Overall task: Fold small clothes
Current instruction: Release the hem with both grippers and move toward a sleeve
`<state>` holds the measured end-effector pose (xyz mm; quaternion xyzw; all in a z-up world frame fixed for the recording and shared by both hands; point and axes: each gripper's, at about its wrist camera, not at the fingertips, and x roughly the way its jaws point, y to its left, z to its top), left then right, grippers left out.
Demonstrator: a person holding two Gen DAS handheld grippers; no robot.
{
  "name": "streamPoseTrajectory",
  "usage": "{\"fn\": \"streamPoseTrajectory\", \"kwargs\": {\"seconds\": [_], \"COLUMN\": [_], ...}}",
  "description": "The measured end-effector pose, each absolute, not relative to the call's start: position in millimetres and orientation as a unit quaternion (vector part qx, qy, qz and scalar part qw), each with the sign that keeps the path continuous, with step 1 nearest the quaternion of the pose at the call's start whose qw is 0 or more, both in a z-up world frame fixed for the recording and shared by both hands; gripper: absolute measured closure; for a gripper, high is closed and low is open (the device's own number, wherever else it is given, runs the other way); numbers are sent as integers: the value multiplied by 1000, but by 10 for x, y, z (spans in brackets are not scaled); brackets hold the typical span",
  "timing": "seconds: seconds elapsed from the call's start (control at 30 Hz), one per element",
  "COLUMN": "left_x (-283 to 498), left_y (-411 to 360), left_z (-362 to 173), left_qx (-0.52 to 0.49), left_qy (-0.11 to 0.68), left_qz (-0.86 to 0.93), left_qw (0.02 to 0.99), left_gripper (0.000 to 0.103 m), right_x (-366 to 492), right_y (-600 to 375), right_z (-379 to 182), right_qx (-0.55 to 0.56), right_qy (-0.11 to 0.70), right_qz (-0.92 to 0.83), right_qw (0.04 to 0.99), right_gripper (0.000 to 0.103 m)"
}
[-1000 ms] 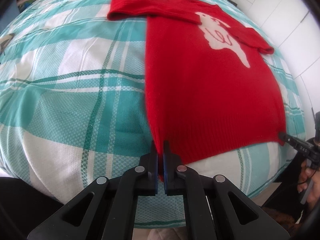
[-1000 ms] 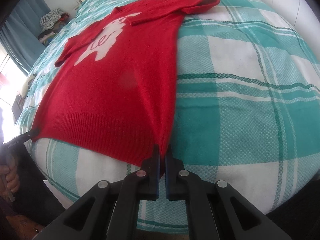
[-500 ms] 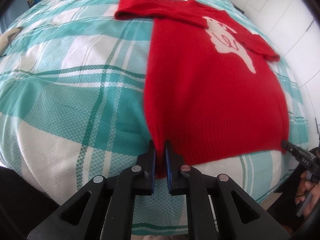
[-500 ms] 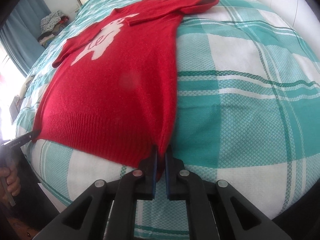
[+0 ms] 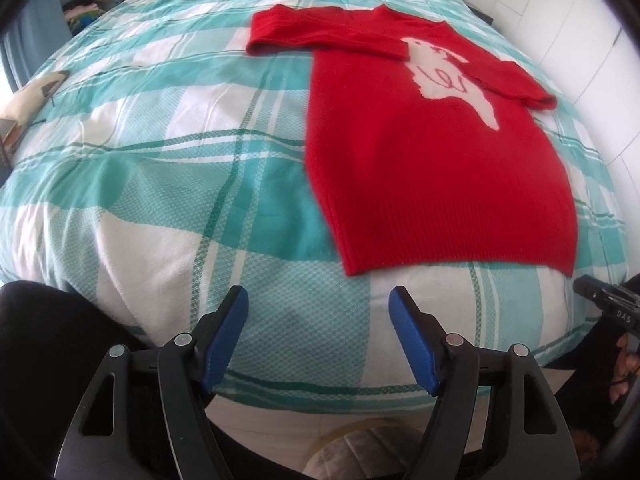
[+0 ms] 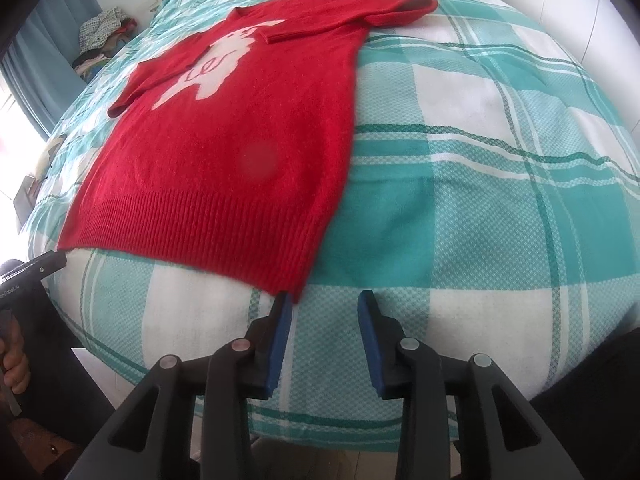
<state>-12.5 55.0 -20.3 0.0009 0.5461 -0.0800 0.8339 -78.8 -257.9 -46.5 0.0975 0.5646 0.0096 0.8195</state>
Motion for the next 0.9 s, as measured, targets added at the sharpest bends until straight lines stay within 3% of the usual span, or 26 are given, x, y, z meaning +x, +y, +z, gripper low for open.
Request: {"fn": "streamPoseTrajectory", "kwargs": {"seconds": [0.13,0.2,0.27,0.33,0.5,0.67,0.9], "left_x": [-96,21,193,398,831,1007,1034], "left_y": [720,780,804,797,728,751,911], "left_z": [108,335,555,707,605,192,216], "left_qx": [-12,-20,-30,-45,-100,-102,-100], "left_qy": [517,484,440,398,319,384,364], "left_qz": [-69,-64,-58,-47,-33,-5,36], "left_qw": [853,872,895,915,942,918,925], "left_gripper": [27,23,12,11,9,10,10], "right_x": [-848,-793,-658,-446,264,1105,2002], "right_y": [-2604,-2655,-2746,-2815,-2635,-2174,-1834], "right_z": [-307,-130,140,443,872,524,-300], "right_qx": [66,36,1,-45,-134,-155,-179], "right_qy": [574,566,540,501,402,416,442], "right_qz": [17,17,9,-8,47,139,127], "right_qw": [816,823,842,864,904,885,870], "right_gripper": [58,58,58,57,40,40,40]}}
